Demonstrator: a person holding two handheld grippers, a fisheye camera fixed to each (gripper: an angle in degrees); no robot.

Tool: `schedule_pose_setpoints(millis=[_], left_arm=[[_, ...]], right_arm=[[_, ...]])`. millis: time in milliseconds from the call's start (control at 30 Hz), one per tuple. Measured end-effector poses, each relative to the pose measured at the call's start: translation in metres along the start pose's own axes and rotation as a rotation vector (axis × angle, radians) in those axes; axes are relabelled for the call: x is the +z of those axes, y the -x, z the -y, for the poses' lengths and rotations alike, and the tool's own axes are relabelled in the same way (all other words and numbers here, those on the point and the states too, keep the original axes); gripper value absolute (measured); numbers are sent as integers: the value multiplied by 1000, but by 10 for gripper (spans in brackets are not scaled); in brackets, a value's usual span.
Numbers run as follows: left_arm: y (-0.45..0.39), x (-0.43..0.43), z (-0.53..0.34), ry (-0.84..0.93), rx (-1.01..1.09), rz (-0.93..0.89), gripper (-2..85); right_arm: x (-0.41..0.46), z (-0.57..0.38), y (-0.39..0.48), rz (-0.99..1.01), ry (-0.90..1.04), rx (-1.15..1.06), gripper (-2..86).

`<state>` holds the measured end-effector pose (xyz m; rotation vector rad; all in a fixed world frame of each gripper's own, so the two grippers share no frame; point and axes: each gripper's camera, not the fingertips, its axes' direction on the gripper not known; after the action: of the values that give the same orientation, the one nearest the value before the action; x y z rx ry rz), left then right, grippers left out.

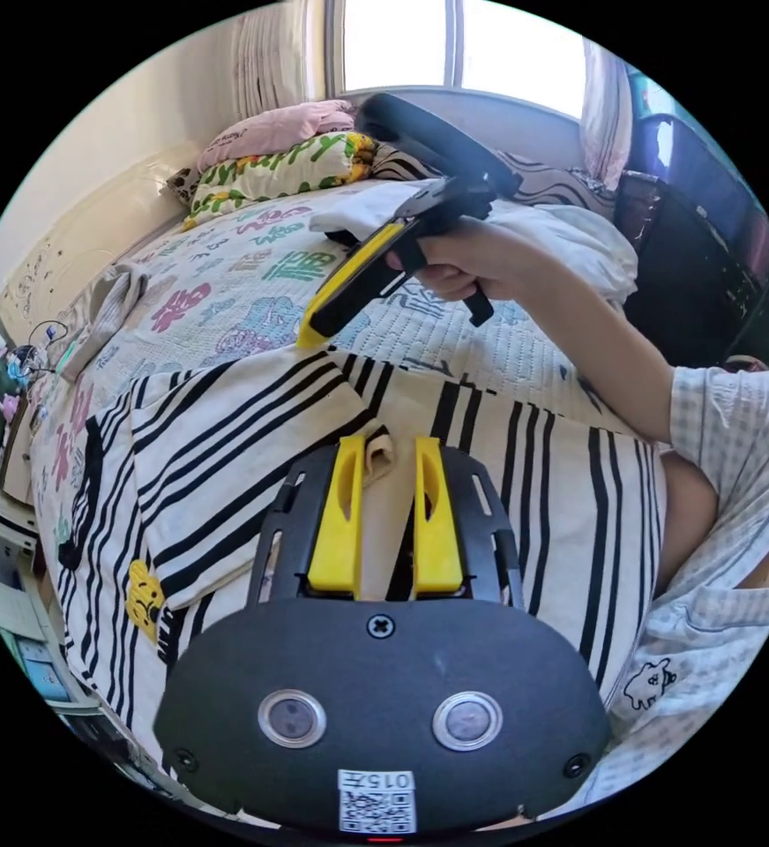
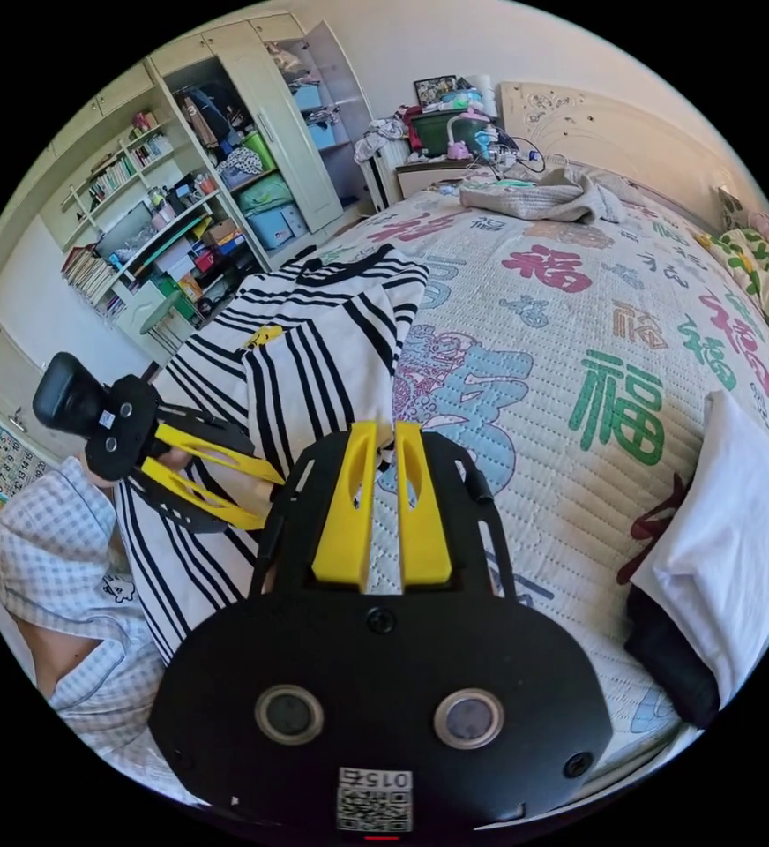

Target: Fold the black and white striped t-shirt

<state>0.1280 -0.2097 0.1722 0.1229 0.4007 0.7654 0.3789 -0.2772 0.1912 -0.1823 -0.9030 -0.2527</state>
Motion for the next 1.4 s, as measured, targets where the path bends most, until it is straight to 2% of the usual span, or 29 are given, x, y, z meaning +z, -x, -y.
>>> schedule_pose_setpoints(millis=[67,233,367,433,533,600,667,767,867,1033,1133,1200,1300,1400], left_arm=[[-7,-6,-3,-27,-8,13,34],[-34,-17,-11,-47,31,114,21],[-46,-13,-12,-14,47,146,46],[-43,-26,-15,-17,37,86,72],[-10,-68,-34,-103,-97,83,86],[25,-92,-52,-153,-240,112,85],[75,-102,-75,-141,-412,118,84],[109,-85,-89,-37,-498,70,83],[122,-78,-97,-23,-502,42,68],[127,-101,-106,-33,-460,66,9],[130,-123,-113,-62,-447,67,0],[134,-133,-119,-77,-446,64,0],[142,-130,-131,-4,-446,77,10],[155,-154,-149,-28,-475,44,40]], right_arm=[[7,1,1,8,9,-16,19],[21,5,7,-22,30,-18,4],[32,8,17,-89,43,-39,17],[27,8,19,-59,6,-35,37],[13,6,34,59,-68,-132,58],[15,8,53,107,-36,-240,60],[36,14,83,133,82,-375,70],[79,20,115,106,265,-495,79],[114,25,127,35,362,-505,57],[118,32,126,127,287,-474,3],[135,35,134,115,312,-481,-6],[155,38,140,96,360,-483,-6],[176,42,153,78,384,-497,6],[185,47,164,111,385,-501,58]])
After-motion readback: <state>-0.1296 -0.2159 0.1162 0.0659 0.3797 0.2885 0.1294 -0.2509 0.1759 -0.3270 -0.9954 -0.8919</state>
